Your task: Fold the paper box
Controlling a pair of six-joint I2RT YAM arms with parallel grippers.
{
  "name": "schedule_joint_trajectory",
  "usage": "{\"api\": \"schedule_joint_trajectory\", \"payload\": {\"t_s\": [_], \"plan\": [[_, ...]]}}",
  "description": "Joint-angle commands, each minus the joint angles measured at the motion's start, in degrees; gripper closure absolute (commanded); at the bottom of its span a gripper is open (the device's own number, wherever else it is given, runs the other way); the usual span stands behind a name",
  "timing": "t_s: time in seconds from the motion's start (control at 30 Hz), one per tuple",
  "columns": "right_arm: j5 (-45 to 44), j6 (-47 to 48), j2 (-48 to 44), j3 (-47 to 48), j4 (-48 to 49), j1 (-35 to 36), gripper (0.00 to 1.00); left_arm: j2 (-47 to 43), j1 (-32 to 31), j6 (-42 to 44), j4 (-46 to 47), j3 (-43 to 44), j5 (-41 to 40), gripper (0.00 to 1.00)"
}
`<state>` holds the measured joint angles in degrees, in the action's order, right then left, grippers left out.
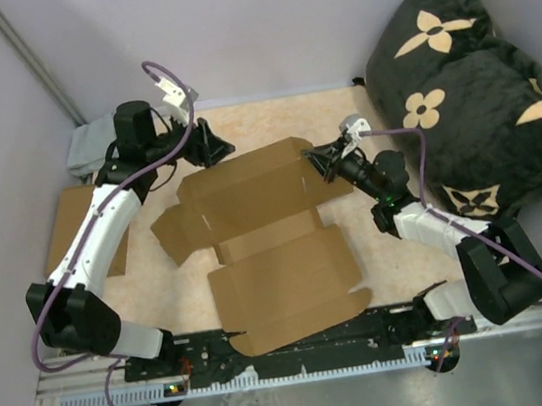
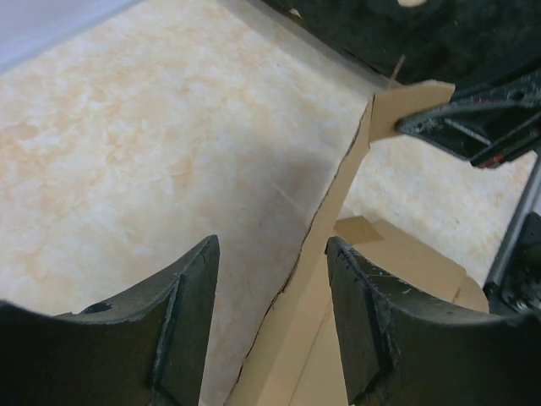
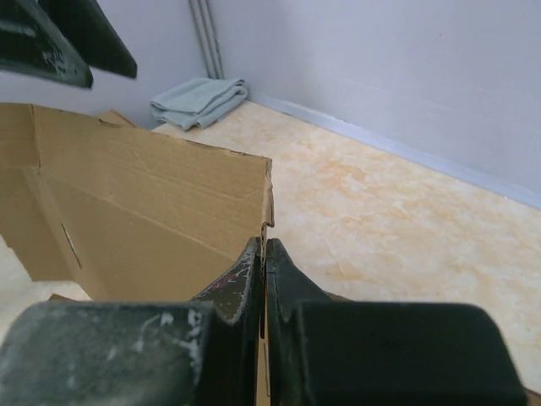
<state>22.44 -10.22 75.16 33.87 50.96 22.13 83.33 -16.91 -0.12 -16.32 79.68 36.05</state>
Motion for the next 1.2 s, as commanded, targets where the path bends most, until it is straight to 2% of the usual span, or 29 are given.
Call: {"api": "schedule_joint_trajectory", "payload": {"t_s": [0.0, 0.33, 0.43, 0.5, 0.57, 0.63, 0.77, 0.83, 1.0, 1.17], "plan": [[1.68, -0.98, -2.88, -0.09, 8.3, 0.55, 0.99, -1.36, -0.53, 2.9, -0.18, -2.26, 7.35, 0.4], [2.16, -2.33, -3.61, -0.79, 8.05, 0.55, 0.98, -1.62, -2.9, 5.63, -4.25, -5.57, 1.78, 0.44], [1.92, -2.67, -3.61, -0.69, 7.06, 0.54, 0.96, -2.24, -3.68, 6.01, -4.28, -6.74, 1.17, 0.52], [1.36, -2.79, -3.74, -0.49, 5.51, 0.55, 0.94, -2.65, -4.51, 6.37, -4.77, -7.13, -1.47, 0.64], [0.97, -2.99, -4.35, -0.31, 3.2, 0.59, 0.83, -3.09, -5.47, 6.88, -5.63, -7.07, -4.56, 0.75], [-0.22, -3.56, -5.44, -0.51, 0.65, 0.55, 0.6, -3.82, -6.58, 7.26, -5.99, -7.04, -7.4, 0.82], [-3.05, -4.83, -10.4, -1.56, -6.77, 0.55, 0.27, -6.28, -9.94, 8.81, -6.01, -7.01, -13.95, 0.87], [-7.16, -5.11, -14.12, -1.31, -14.41, 0.55, 0.21, -7.51, -11.63, 9.64, -6.01, -7.32, -17.25, 0.88], [-23.04, -6.12, -20.5, 1.11, -33.62, 0.19, 0.2, -9.15, -17.47, 12.97, -6.87, -9.33, -27.29, 0.88], [-25.54, -7.26, -17.5, 4.63, -41.35, -3.84, 0.22, -8.28, -25.3, 15.5, -7.38, -12.54, -41.62, 0.94]]}}
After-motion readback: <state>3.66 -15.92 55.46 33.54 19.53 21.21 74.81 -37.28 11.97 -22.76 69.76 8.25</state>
